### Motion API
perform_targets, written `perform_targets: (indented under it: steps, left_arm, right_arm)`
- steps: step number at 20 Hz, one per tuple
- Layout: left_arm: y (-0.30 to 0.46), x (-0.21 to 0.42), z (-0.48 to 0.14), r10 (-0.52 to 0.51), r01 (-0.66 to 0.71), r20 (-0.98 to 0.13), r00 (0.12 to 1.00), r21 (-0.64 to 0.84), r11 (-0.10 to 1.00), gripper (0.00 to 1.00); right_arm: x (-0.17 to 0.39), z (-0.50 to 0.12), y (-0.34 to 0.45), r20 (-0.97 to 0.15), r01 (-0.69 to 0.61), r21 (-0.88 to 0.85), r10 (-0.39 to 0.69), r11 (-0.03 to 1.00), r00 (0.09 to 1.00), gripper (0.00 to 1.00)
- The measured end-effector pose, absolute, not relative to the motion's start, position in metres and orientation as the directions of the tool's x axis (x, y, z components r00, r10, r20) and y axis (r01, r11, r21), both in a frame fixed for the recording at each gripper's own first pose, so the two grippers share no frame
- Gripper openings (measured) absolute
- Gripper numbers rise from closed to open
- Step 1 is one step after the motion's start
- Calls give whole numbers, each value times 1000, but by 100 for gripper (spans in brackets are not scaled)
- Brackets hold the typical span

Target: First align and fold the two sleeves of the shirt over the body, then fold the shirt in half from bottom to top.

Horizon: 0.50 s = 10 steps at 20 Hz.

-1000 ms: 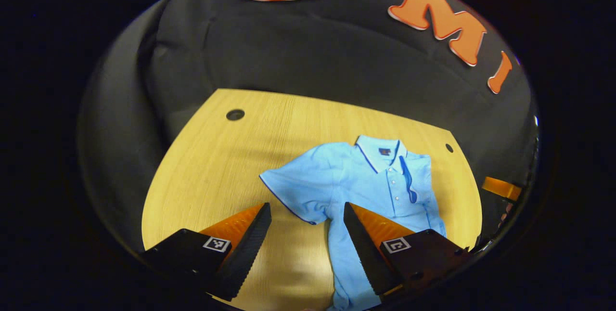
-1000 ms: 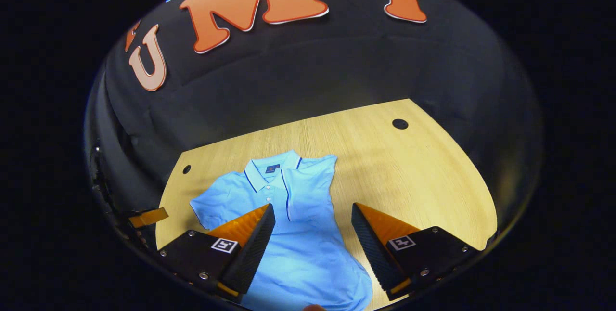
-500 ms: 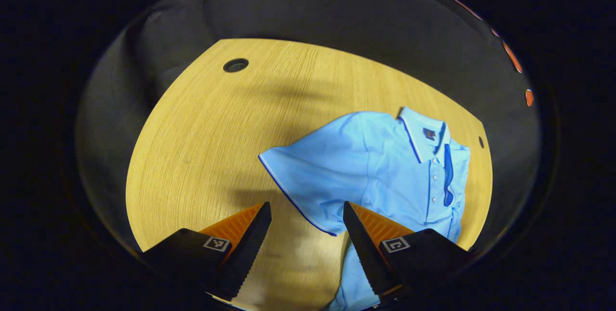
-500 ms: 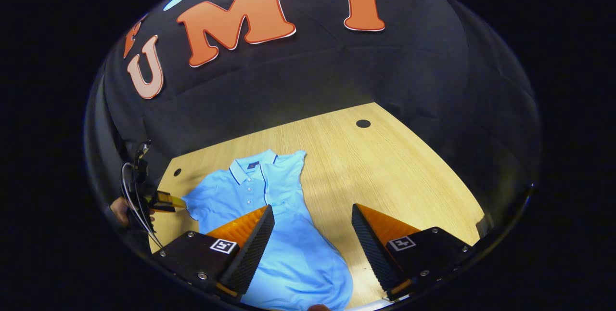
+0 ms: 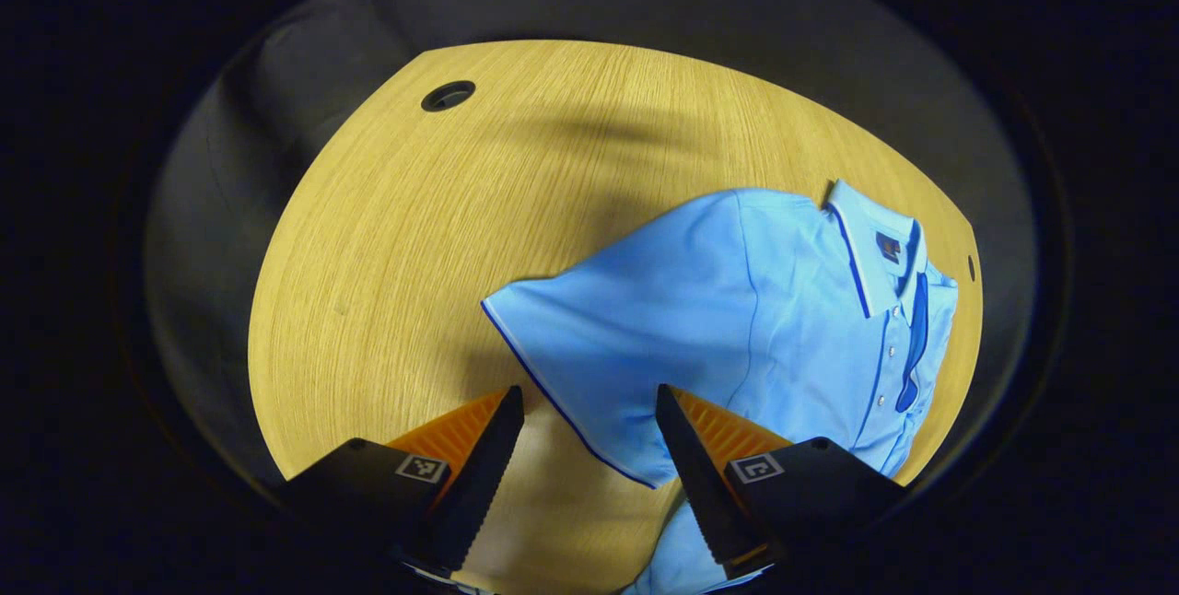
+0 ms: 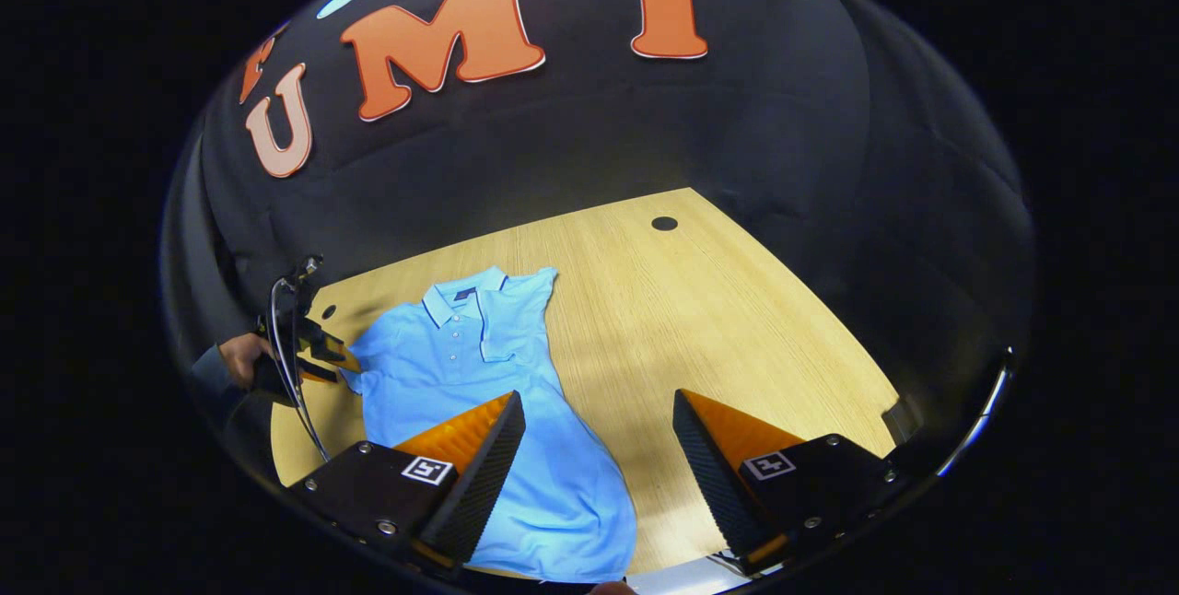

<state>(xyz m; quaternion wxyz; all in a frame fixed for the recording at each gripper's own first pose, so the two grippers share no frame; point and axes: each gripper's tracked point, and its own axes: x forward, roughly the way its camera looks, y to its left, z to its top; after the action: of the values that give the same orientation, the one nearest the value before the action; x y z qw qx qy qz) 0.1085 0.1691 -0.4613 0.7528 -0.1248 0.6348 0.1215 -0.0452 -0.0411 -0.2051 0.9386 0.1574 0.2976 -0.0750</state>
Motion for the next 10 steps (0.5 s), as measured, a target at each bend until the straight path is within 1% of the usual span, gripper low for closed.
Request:
perform_targets:
  steps: [1,2,4,6,8,9,10]
  left_arm:
    - [168,116,-468,26,-334,-981,192,-41,942,93]
    - [166,116,-464,26,-329,-982,188,-38,944,86]
    - [161,123,-465,22,-313,-978,207,-45,949,71]
    - [152,135,-463,-2,-289,-970,245,-75,954,45]
    - [148,141,-460,-14,-265,-967,256,-84,961,16]
    - [141,143,-462,-47,-251,-962,268,-116,961,11]
    - [134,144,-456,-69,-240,-958,279,-139,961,9]
  right_arm:
    - [-48,-206,-42,-584,242,252,-52,937,810,98]
    - [-51,-207,-43,-585,248,255,-55,935,809,99]
    - [-54,-209,-43,-589,260,269,-56,927,807,99]
    - [-55,-212,-41,-589,276,290,-56,917,806,99]
    - [-56,-214,-34,-591,281,320,-42,905,806,99]
    - [-57,-216,-32,-590,280,323,-39,904,806,99]
    - [-58,-217,-32,-593,280,315,-43,907,804,99]
